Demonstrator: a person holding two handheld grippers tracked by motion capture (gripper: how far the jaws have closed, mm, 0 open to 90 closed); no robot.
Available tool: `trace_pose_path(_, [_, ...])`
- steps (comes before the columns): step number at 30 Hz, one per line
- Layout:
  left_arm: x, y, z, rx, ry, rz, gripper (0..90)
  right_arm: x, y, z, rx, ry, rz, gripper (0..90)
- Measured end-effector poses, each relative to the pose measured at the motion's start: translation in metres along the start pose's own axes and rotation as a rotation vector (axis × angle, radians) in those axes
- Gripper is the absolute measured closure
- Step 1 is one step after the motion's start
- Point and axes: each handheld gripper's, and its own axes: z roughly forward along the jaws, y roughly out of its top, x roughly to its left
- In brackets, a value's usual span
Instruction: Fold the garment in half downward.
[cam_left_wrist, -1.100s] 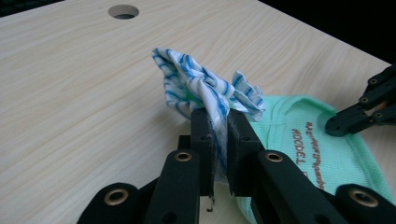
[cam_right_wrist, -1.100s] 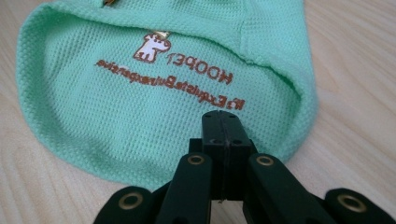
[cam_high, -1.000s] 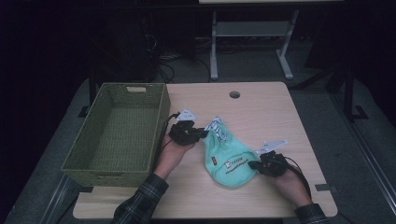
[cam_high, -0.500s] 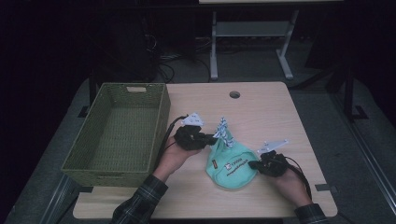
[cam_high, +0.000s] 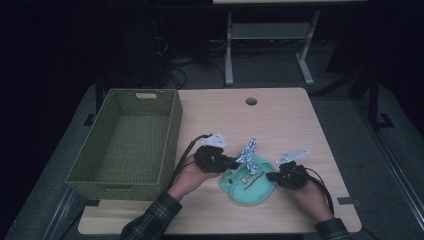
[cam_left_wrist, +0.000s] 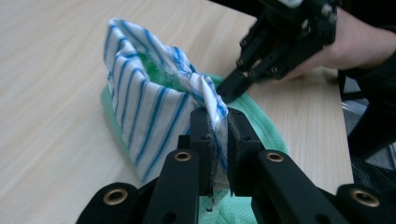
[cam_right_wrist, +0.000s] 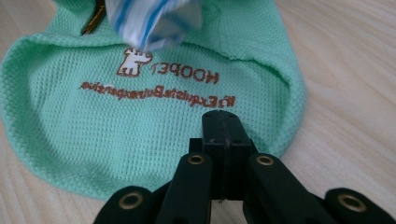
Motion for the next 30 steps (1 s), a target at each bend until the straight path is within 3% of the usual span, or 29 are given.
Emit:
trace_pose_path(8, [-0.001, -0.002, 0.006, 0.018, -0.006, -0.002, 79.4, 0.000, 0.000, 0.000, -0.002, 0.000, 0.001, 90.0])
trace_pose_path(15, [-0.001, 0.003, 0.000, 0.000, -0.025, -0.015, 59.8, -0.001, -0.001, 0.000, -0.007, 0.003, 0.001, 90.0])
trace_pose_path(19, [-0.001, 0.011, -0.010, -0.035, -0.017, -0.002, 57.2, -0.001, -0.002, -0.001, -0.008, 0.000, -0.004, 90.0])
trace_pose_path(22, [0.001, 0.014, -0.013, -0.047, -0.009, -0.002, 69.4, 0.000, -0.003, -0.003, -0.009, -0.006, -0.003, 90.0])
trace_pose_path(26, [0.011, 0.017, -0.006, -0.021, 0.011, -0.001, 88.8, -0.001, -0.003, -0.008, -0.026, -0.025, -0.004, 90.0])
trace_pose_path(30, [0.019, 0.018, 0.007, 0.003, 0.013, -0.017, 89.5, -0.003, -0.005, -0.013, -0.037, -0.034, 0.006, 90.0])
